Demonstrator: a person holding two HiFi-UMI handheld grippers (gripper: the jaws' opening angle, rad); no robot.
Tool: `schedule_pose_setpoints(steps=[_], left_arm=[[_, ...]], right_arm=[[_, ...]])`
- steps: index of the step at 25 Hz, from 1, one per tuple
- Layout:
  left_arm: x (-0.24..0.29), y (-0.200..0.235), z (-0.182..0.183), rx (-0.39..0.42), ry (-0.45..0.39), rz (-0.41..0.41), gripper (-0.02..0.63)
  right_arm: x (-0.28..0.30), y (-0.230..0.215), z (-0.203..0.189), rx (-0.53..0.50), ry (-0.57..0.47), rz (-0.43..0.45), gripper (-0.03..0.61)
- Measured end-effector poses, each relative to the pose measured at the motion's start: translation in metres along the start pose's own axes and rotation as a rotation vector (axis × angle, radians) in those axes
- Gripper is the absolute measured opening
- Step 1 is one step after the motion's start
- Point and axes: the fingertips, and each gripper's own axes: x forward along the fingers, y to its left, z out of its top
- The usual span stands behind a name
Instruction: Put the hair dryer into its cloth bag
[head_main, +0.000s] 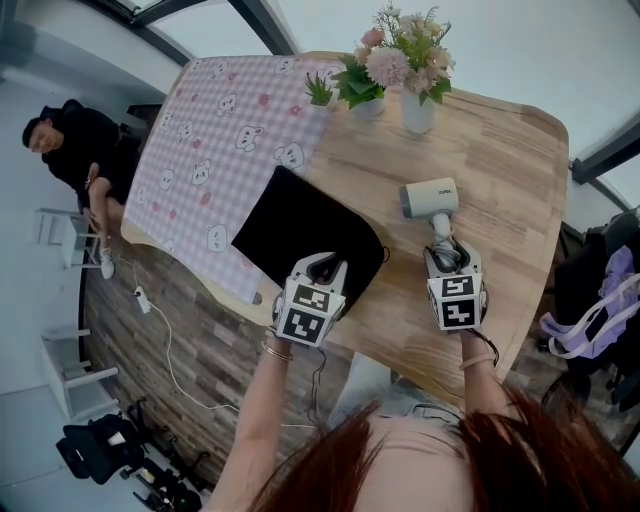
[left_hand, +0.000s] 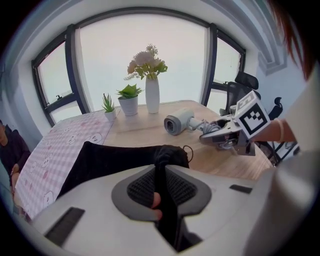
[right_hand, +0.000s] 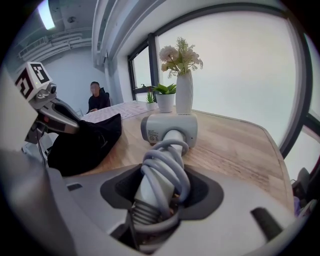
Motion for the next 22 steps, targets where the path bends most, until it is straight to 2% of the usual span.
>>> schedule_pose_setpoints(steps=[10, 22], left_arm=[[-0.015, 0.010, 0.015, 0.023, -0.036, -0.024, 0.051], [-0.027, 0.012, 0.016, 0.025, -0.051, -0.103, 0.041]], right_arm=[[-0.025, 0.009, 0.015, 0.018, -0.044, -0.013, 0.219], [-0.060, 0.041, 0.026, 0.000, -0.063, 0.001, 0.219]])
